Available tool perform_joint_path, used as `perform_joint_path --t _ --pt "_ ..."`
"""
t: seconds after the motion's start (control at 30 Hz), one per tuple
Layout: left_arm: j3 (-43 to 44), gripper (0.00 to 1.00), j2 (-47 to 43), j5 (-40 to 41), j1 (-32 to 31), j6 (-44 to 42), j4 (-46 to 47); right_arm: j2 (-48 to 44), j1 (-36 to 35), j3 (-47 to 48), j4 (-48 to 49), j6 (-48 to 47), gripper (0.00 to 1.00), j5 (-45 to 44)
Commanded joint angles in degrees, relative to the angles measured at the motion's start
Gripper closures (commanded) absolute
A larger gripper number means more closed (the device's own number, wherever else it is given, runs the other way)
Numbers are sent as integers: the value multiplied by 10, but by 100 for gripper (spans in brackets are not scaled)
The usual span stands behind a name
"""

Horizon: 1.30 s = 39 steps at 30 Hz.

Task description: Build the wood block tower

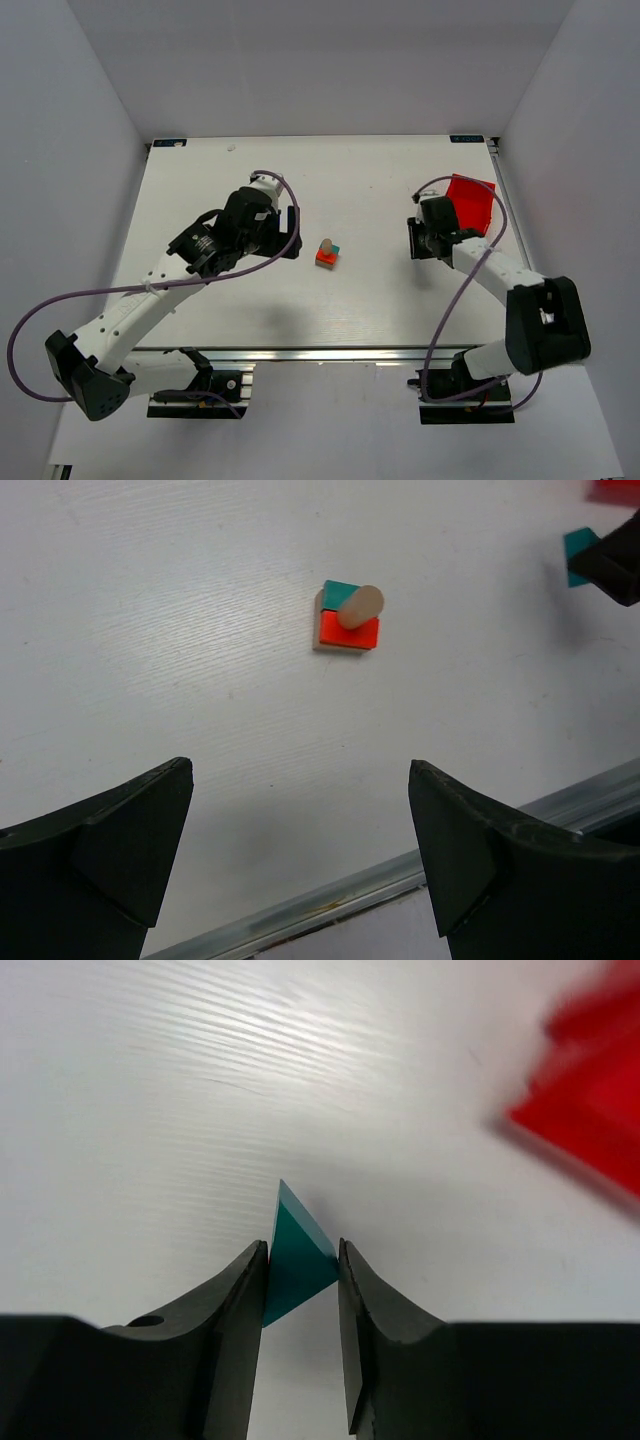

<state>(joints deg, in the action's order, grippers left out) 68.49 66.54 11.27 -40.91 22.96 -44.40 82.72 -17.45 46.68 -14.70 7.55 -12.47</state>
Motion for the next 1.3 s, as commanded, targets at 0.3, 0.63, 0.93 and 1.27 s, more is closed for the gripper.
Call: perform_joint_path --t 0.3,0.63,0.93,1.27 --pt "39 2 30 -265 -2 20 108 -185 -119 24 70 -415 78 496" --pt "-19 4 47 -347 -11 70 192 -201 -188 55 102 -433 75 494" --pt "-39 15 46 -317 -13 91 212 -220 -230 46 123 -425 72 446" --pt "-42 37 55 -318 -13 93 223 -230 -252 42 141 -417 70 416"
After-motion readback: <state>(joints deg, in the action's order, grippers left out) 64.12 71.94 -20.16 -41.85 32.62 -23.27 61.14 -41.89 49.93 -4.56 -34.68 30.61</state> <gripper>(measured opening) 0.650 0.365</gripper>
